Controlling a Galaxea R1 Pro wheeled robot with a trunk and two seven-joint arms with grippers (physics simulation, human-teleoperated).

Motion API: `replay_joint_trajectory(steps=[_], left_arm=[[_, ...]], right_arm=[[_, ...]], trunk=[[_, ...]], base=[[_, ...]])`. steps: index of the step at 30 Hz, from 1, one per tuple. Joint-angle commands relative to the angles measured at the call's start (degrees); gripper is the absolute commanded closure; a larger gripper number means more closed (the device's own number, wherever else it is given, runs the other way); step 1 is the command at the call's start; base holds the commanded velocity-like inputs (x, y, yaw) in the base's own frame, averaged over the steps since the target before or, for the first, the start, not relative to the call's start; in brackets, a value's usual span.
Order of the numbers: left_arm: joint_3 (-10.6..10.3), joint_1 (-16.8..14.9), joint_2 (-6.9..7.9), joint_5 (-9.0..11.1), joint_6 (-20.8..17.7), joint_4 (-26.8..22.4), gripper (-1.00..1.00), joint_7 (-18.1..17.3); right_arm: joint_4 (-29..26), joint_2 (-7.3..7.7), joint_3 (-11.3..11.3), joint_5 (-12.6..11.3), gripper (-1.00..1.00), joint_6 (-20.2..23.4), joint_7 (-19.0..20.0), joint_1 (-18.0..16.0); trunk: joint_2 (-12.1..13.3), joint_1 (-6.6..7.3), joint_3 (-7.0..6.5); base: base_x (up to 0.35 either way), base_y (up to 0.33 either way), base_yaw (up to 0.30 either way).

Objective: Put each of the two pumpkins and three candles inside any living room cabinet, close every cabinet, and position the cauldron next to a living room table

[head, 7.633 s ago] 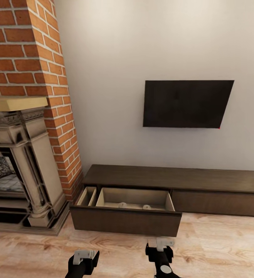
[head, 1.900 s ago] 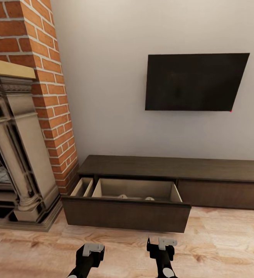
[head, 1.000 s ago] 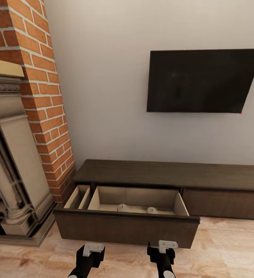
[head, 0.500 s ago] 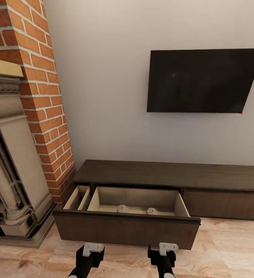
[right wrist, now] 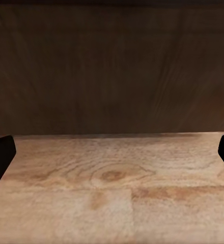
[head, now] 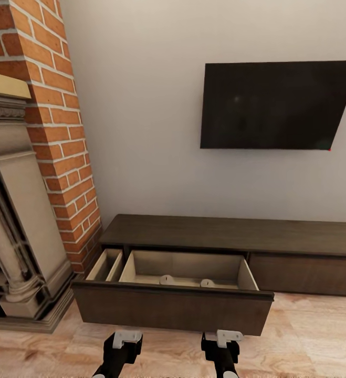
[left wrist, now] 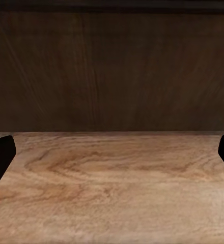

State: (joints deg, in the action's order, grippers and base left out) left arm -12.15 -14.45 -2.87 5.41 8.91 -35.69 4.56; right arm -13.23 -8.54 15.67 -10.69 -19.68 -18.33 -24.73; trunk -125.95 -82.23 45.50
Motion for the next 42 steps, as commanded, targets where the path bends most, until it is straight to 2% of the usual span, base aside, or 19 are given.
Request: replay_joint_trajectory(steps=[1, 23, 36, 42], left_arm=[[-0.4, 0.0, 0.06, 0.6, 0.2, 0.1, -1.0, 0.5], [-0.4, 0.0, 0.08, 0.6, 0.2, 0.1, -1.0, 0.4], [-0.4, 0.0, 0.04, 0.5, 0.1, 0.0, -1.0, 0.3], [-0.5, 0.0, 0.05, 0.5, 0.0, 0.0, -1.0, 0.3]], right_arm=[[0.0, 0.01, 0.5, -0.6, -1.0, -0.2, -0.2, 0.0], [0.0, 0.01, 0.5, -0.6, -1.0, -0.2, -0.2, 0.0], [0.0, 0.01, 0.6, -0.6, -1.0, -0.2, -0.2, 0.0], [0.0, 0.01, 0.6, -0.6, -1.0, -0.3, -0.2, 0.0]], trunk=[[-0.4, -0.22, 0.24], [-9.3, -5.05, 4.19], [-9.3, -5.05, 4.19], [-9.3, -5.05, 4.19]], base=[[0.0, 0.0, 0.0], [0.0, 0.0, 0.0], [0.016, -0.003, 0.0], [0.204, -0.019, 0.0]])
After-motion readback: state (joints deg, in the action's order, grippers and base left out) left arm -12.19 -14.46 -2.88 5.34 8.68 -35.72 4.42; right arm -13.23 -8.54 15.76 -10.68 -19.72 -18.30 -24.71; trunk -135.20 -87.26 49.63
